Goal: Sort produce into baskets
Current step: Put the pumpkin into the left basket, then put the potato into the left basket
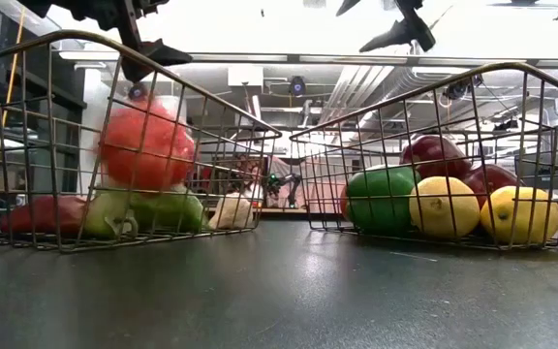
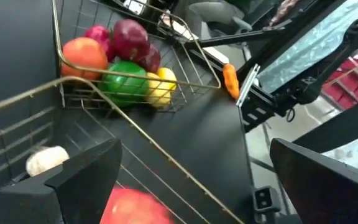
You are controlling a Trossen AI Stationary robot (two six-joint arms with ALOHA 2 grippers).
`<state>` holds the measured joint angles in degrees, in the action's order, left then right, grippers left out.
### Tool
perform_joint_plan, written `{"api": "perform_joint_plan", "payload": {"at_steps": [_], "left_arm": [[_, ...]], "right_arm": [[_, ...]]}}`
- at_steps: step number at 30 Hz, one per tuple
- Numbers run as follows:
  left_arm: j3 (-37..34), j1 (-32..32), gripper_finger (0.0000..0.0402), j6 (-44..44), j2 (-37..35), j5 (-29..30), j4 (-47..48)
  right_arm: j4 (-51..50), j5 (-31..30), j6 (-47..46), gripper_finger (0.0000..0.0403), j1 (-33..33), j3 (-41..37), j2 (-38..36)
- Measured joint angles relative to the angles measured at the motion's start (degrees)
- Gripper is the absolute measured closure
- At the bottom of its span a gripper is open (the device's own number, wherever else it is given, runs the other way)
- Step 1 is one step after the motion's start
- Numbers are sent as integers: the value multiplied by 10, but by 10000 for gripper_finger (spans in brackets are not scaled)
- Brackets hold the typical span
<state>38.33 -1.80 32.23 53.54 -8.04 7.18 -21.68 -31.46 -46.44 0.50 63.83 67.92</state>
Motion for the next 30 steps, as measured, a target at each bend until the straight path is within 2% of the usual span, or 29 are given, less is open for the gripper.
{"api": "perform_joint_plan", "payload": {"at_steps": [7, 12, 15, 18, 22, 26, 30], "left_arm": [[0, 32, 3, -12, 0, 34, -10], [1, 97, 3, 26, 4, 56, -90], [27, 151, 3, 50, 20, 56, -82], [71, 202, 3, 45, 55, 48, -69], [145, 266, 3, 22, 122, 5, -13], [209, 318, 3, 18, 186, -30, 81], [239, 351, 3, -12, 225, -40, 106]], "right_arm": [[-53, 0, 4, 82, 62, 0, 0], [-121, 30, 4, 82, 168, 0, 0], [-161, 94, 46, 82, 275, 0, 5], [-167, 203, 110, 82, 391, 0, 23], [-192, 315, 175, 82, 521, 2, 79], [-287, 320, 243, 82, 597, 34, 163], [-339, 281, 272, 82, 625, 63, 228]]}}
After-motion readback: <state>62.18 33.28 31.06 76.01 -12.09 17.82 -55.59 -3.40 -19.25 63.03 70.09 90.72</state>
